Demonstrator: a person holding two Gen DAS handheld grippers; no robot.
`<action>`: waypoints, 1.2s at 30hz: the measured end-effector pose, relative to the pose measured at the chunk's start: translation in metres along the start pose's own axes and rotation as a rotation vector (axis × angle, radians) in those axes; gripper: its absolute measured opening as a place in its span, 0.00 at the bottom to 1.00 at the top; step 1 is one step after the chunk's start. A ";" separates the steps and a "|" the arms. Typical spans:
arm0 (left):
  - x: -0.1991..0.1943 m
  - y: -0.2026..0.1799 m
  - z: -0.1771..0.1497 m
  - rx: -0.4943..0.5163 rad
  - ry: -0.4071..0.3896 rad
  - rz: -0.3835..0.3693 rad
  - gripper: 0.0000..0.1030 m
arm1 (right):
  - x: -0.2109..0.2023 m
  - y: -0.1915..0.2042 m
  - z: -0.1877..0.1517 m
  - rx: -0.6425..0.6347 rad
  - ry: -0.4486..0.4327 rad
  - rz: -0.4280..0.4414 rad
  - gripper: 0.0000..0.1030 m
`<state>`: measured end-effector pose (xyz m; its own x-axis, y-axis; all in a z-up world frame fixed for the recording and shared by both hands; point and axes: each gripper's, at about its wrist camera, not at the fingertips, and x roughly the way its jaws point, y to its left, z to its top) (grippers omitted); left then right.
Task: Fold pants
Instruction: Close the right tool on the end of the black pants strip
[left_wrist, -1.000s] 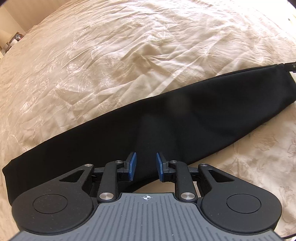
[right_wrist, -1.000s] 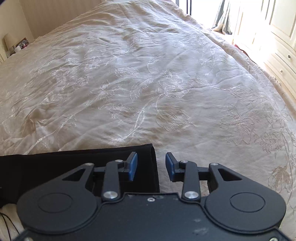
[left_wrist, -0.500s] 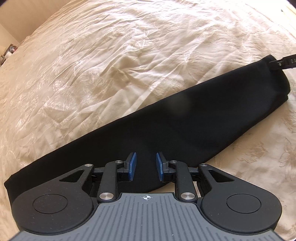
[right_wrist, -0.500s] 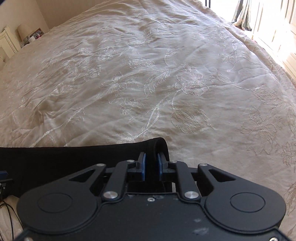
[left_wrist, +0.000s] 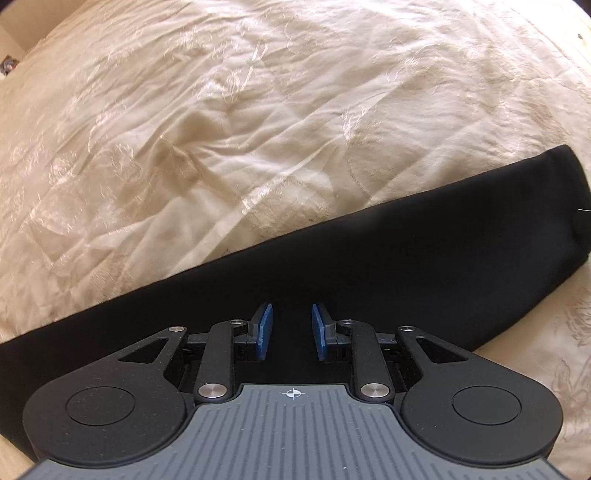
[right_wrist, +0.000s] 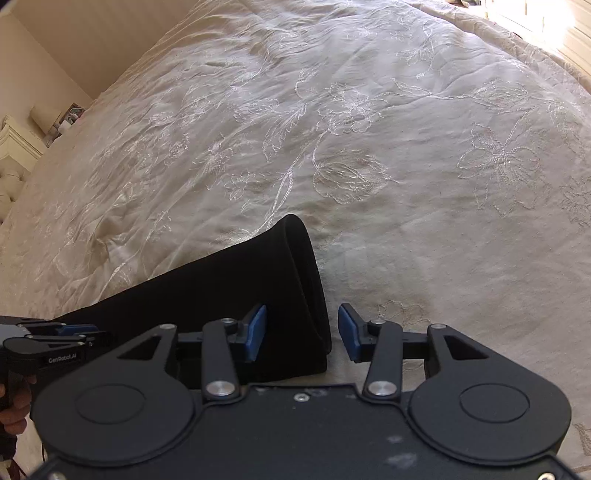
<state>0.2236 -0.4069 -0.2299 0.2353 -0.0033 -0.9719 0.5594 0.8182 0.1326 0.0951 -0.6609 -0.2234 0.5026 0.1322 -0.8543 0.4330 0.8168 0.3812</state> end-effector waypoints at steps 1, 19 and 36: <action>0.007 0.002 0.000 -0.010 0.018 -0.003 0.23 | 0.003 -0.001 0.002 0.005 0.013 0.011 0.46; 0.017 -0.006 -0.006 0.060 0.007 0.019 0.24 | 0.052 -0.035 0.019 0.145 0.143 0.235 0.57; 0.029 0.032 0.041 -0.051 0.011 0.002 0.24 | -0.019 0.015 0.018 0.100 -0.017 0.207 0.15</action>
<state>0.2805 -0.4047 -0.2458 0.2276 0.0041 -0.9737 0.5173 0.8467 0.1245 0.1055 -0.6610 -0.1955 0.6007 0.2814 -0.7483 0.3905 0.7135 0.5817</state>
